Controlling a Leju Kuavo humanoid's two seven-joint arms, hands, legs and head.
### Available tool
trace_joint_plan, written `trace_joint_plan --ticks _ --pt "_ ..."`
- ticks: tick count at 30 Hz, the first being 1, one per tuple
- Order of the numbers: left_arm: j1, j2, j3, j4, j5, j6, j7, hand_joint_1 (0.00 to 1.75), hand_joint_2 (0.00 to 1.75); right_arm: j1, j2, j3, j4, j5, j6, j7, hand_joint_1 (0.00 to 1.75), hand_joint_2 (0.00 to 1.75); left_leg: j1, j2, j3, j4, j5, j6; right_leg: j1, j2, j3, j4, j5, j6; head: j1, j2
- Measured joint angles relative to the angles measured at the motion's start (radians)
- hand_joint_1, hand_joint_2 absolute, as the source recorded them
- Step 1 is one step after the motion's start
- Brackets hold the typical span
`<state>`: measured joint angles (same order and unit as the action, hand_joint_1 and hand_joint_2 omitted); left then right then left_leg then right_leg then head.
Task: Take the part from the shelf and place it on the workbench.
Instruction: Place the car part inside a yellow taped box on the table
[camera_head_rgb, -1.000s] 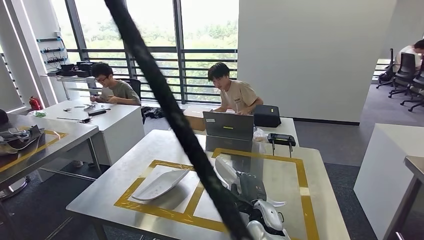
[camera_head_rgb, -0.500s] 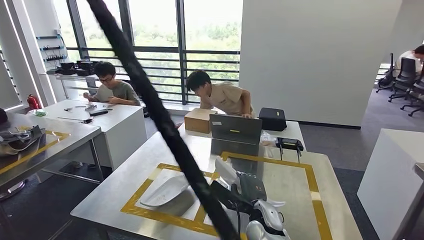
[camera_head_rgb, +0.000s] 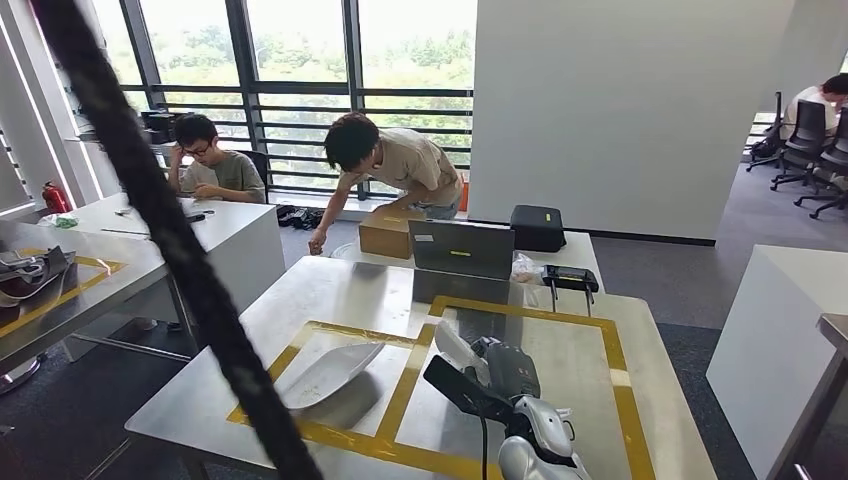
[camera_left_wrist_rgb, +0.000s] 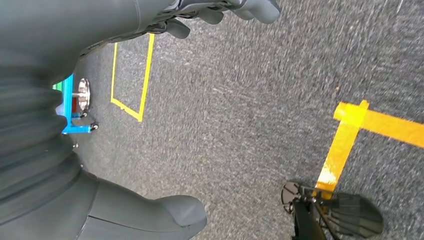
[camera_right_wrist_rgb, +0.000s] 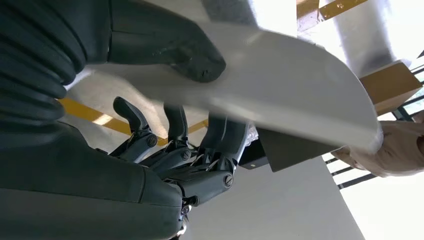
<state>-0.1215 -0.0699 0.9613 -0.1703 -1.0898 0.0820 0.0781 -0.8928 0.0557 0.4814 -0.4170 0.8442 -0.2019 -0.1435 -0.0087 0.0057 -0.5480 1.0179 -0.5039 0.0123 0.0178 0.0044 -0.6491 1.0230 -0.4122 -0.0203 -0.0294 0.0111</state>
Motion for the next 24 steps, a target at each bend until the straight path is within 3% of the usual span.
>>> trace_joint_plan --ticks 2,24 --pt "0.0 -0.001 0.0 0.0 0.001 0.0 0.005 0.0 0.0 0.0 0.0 0.0 0.0 0.0 0.0 0.002 0.0 0.0 0.0 0.0 0.001 0.0 0.0 -0.001 -0.001 0.0 0.001 0.0 0.001 -0.001 0.0 0.0" --pt "0.002 0.001 0.01 0.0 0.013 -0.017 -0.003 0.0 0.0 0.0 0.002 0.0 0.0 0.01 0.0 -0.018 0.0 0.0 -0.004 0.0 0.007 0.0 0.0 0.0 -0.006 -0.001 0.009 0.0 0.001 0.001 0.0 0.0"
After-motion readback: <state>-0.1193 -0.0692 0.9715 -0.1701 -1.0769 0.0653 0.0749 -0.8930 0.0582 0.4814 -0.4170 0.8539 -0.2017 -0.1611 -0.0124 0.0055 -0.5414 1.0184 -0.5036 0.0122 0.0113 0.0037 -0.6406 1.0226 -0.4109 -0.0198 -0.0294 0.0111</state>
